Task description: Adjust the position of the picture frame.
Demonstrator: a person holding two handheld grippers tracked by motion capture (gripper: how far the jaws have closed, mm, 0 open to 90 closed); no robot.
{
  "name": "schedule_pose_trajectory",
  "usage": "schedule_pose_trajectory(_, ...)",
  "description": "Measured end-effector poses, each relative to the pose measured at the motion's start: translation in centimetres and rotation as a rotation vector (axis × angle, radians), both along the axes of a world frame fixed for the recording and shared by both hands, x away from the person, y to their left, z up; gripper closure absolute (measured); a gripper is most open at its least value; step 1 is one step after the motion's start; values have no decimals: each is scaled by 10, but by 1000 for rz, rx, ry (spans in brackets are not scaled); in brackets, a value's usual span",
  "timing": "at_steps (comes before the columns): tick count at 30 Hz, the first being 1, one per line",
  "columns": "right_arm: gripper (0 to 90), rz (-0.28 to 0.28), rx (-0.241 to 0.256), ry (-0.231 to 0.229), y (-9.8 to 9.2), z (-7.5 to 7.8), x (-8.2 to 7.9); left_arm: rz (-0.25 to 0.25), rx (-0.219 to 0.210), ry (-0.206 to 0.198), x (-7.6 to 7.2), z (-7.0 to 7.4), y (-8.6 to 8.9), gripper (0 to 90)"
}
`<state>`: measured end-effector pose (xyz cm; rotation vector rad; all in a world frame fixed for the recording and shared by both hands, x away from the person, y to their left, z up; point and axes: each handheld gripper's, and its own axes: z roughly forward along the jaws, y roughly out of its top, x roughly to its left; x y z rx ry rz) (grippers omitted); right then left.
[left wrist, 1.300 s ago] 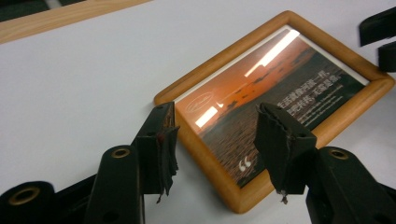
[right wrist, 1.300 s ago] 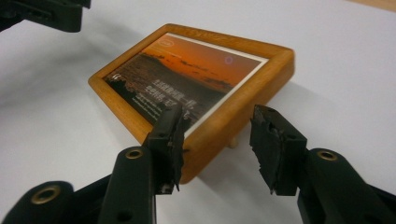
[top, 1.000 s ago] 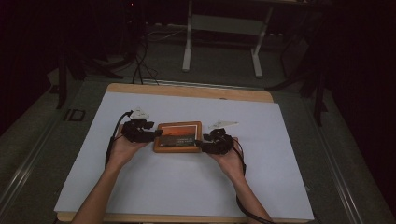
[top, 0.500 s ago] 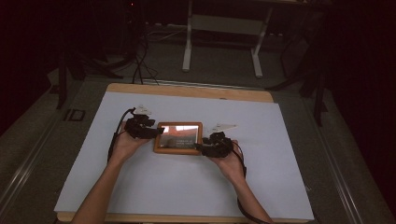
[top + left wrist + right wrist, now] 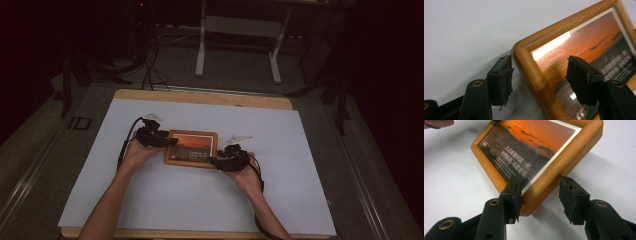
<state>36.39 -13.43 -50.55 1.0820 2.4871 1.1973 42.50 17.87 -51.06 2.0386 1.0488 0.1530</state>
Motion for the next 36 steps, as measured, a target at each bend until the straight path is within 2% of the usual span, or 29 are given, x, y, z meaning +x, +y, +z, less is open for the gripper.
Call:
schedule_pose_trajectory(10,491,17,34,51,-5,-5,6,-28,-57,36,4,-3,4,379)
schedule_pose_trajectory(14,480,31,39,69,-6,-6,9,-71,-89,74,6,-7,5,369)
schedule_pose_trajectory(17,478,46,44,86,-7,-8,11,-84,-103,79,6,-8,4,369)
schedule_pose_trajectory(20,470,53,44,97,-6,-10,12,-108,-112,73,4,-6,4,379)
schedule_pose_trajectory(23,468,59,27,104,-2,-14,12,-127,-123,40,0,-1,4,430)
schedule_pose_trajectory(25,470,58,26,105,-2,-16,11,-124,-98,29,-2,3,3,453)
schedule_pose_trajectory(27,490,50,51,112,-4,-17,12,-117,-95,28,-4,4,4,465)
schedule_pose_trajectory(28,510,44,79,131,-6,-17,14,-113,-96,25,-5,5,6,491)
schedule_pose_trajectory(32,531,40,113,149,-10,-18,15,-97,-92,2,-9,7,12,542)
schedule_pose_trajectory(36,577,45,149,157,-13,-18,16,-104,-96,-16,-14,12,16,585)
